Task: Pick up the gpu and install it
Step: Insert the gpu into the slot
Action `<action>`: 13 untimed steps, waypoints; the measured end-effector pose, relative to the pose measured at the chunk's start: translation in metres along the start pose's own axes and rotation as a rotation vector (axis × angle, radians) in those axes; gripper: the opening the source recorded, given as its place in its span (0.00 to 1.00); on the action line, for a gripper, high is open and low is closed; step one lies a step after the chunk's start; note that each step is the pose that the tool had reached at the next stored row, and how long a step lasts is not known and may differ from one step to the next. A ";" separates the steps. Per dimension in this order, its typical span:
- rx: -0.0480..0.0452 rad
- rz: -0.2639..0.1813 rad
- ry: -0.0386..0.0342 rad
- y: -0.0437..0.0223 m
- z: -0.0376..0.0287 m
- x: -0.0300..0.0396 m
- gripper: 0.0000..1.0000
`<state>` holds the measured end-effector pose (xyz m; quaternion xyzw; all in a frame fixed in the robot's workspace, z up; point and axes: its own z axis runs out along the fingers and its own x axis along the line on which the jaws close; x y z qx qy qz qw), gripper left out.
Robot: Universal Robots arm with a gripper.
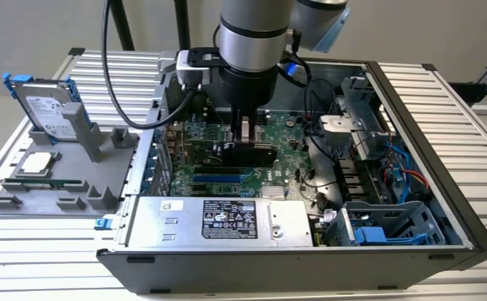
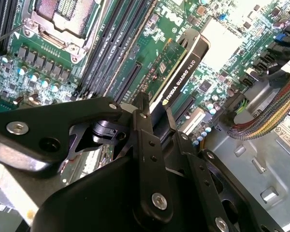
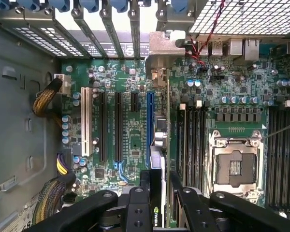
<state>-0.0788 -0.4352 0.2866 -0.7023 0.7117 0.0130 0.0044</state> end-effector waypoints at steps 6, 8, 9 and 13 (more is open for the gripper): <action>0.0001 0.000 0.0058 0.0025 0.0035 0.0012 0.00; 0.0002 0.000 0.0087 0.0040 0.0045 0.0014 0.00; 0.0001 0.000 0.0099 0.0048 0.0049 0.0015 0.00; 0.0001 0.000 0.0143 0.0087 0.0064 0.0017 0.00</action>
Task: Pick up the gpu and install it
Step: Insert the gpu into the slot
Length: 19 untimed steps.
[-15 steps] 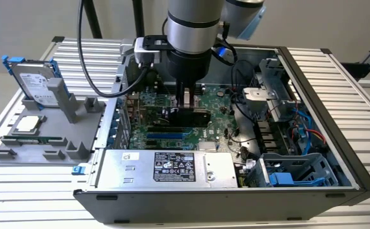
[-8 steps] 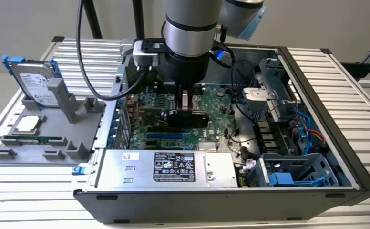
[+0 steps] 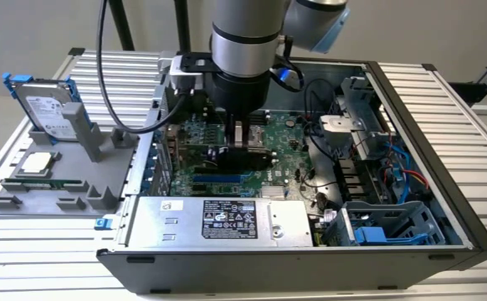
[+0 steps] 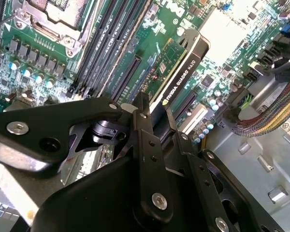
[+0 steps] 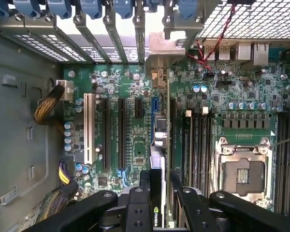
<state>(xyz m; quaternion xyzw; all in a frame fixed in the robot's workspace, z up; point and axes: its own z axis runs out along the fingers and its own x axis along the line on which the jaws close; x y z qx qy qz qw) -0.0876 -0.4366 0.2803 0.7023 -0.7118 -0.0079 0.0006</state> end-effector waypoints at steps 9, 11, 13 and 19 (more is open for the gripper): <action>0.0002 0.000 0.0027 0.0098 0.0042 0.0002 0.00; 0.0001 0.000 0.0039 0.0110 0.0051 0.0003 0.00; 0.0001 0.000 0.0048 0.0112 0.0059 0.0010 0.00; 0.0003 0.000 0.0076 0.0121 0.0081 0.0034 0.00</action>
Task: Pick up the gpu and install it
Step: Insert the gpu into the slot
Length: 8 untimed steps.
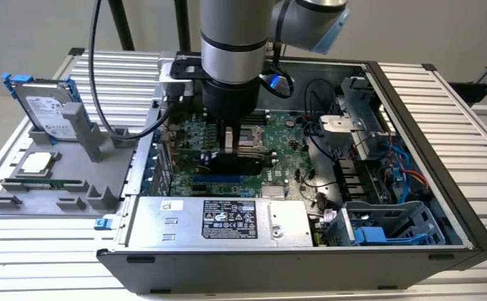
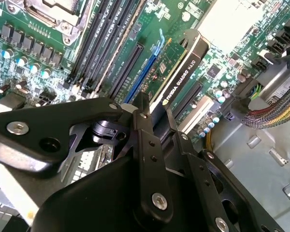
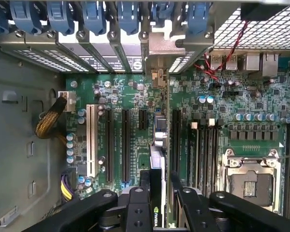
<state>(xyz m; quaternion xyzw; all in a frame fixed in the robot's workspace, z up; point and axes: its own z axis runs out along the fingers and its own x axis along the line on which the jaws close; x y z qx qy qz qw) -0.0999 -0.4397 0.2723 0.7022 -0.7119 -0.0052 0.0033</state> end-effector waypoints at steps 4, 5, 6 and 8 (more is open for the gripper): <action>-0.0001 0.000 0.0021 0.0037 0.0024 0.0001 0.00; 0.0000 0.000 0.0023 0.0042 0.0031 0.0001 0.00; 0.0000 0.000 0.0024 0.0049 0.0040 0.0001 0.00; 0.0000 0.000 0.0026 0.0058 0.0058 0.0000 0.00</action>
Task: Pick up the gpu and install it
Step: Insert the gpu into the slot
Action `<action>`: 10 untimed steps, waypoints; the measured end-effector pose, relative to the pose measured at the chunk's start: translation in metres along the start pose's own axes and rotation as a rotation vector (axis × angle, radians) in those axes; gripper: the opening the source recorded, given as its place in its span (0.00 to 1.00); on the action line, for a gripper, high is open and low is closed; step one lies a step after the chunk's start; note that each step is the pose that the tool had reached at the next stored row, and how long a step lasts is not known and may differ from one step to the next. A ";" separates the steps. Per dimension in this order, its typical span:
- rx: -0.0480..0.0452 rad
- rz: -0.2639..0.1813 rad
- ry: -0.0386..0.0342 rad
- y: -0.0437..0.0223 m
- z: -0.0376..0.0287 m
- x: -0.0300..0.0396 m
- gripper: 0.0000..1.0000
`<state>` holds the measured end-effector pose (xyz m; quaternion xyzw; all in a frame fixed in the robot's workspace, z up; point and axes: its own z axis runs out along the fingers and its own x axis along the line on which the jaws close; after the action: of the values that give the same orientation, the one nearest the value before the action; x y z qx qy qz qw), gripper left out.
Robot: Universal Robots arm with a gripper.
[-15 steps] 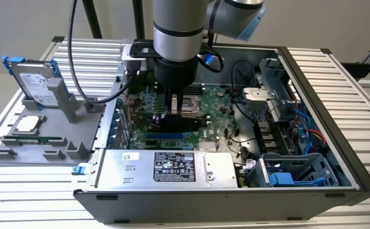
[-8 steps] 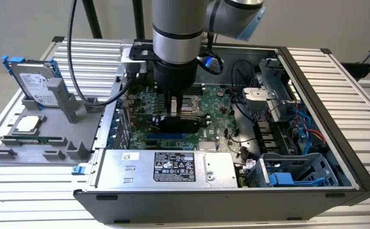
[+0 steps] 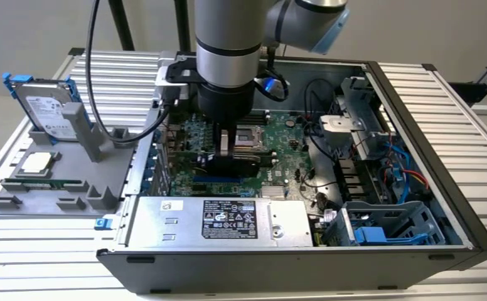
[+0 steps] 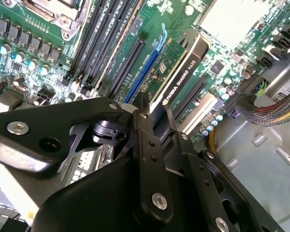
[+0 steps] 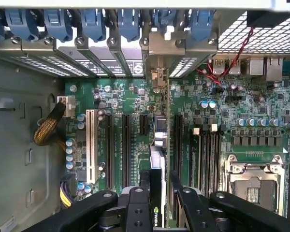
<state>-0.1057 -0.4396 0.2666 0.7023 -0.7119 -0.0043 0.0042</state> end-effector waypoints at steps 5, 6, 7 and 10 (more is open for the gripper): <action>0.0001 0.000 -0.0001 0.0007 0.0026 -0.0018 0.00; 0.0001 0.000 -0.0002 0.0008 0.0030 -0.0023 0.00; 0.0001 0.000 -0.0001 0.0009 0.0034 -0.0027 0.00; -0.0001 0.000 0.0002 0.0016 0.0040 -0.0030 0.00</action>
<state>-0.1073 -0.4366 0.2626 0.7023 -0.7119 -0.0042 0.0043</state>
